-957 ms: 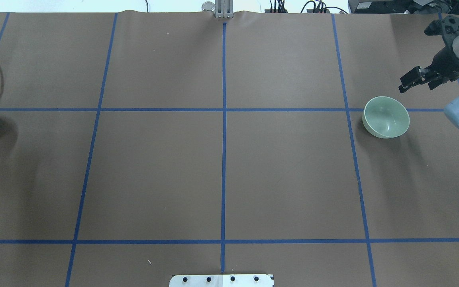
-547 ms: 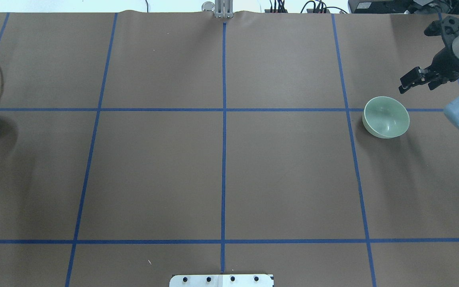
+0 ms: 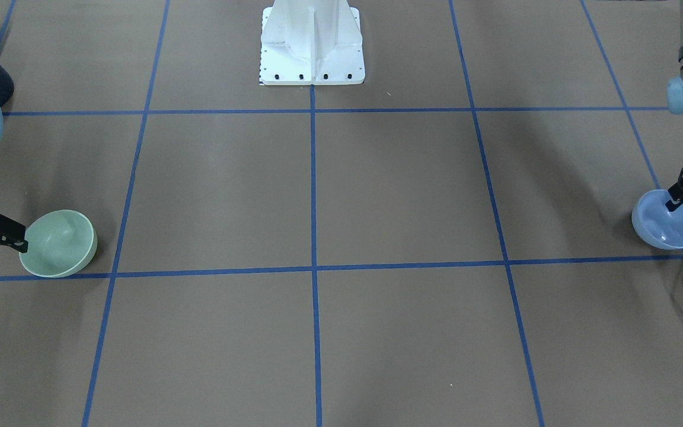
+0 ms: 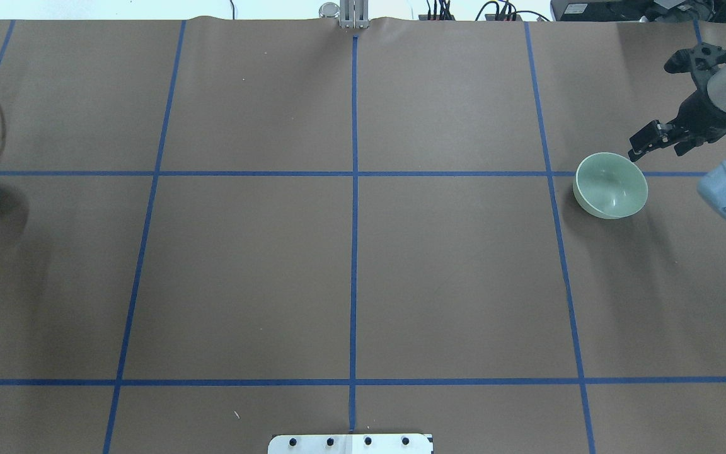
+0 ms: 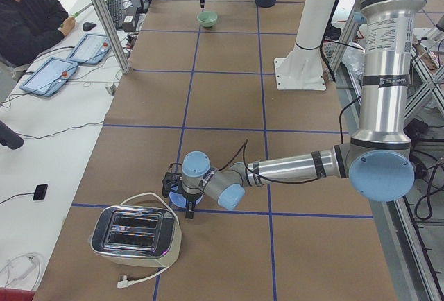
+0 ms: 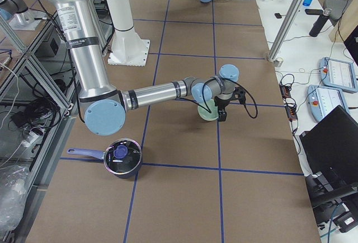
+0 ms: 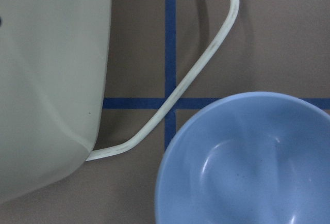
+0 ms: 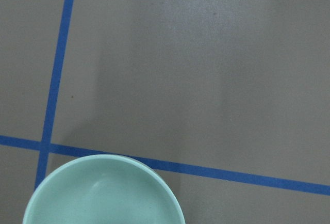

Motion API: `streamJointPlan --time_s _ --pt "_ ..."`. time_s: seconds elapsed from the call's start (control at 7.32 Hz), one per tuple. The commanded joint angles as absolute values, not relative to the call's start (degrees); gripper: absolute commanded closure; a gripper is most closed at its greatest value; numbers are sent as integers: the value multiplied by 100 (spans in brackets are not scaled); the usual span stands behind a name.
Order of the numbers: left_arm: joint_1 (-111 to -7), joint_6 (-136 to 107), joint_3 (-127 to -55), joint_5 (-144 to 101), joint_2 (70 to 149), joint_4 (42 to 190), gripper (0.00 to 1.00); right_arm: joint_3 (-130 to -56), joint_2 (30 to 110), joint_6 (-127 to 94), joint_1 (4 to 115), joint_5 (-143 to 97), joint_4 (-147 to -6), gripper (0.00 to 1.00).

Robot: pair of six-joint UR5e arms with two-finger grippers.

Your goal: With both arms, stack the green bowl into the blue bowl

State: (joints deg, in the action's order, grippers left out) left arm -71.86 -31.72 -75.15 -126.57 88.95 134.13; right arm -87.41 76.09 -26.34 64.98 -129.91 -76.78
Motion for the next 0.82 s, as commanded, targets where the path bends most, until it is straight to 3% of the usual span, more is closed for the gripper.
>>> streamJointPlan --time_s 0.0,0.68 --pt "-7163 -3182 -7515 -12656 8903 13421 17 -8728 7611 -2645 6451 -12990 -7682 0" --pt "-7163 -3182 -7515 -12647 8965 13403 81 -8727 7594 -2646 6451 -12990 -7682 0"
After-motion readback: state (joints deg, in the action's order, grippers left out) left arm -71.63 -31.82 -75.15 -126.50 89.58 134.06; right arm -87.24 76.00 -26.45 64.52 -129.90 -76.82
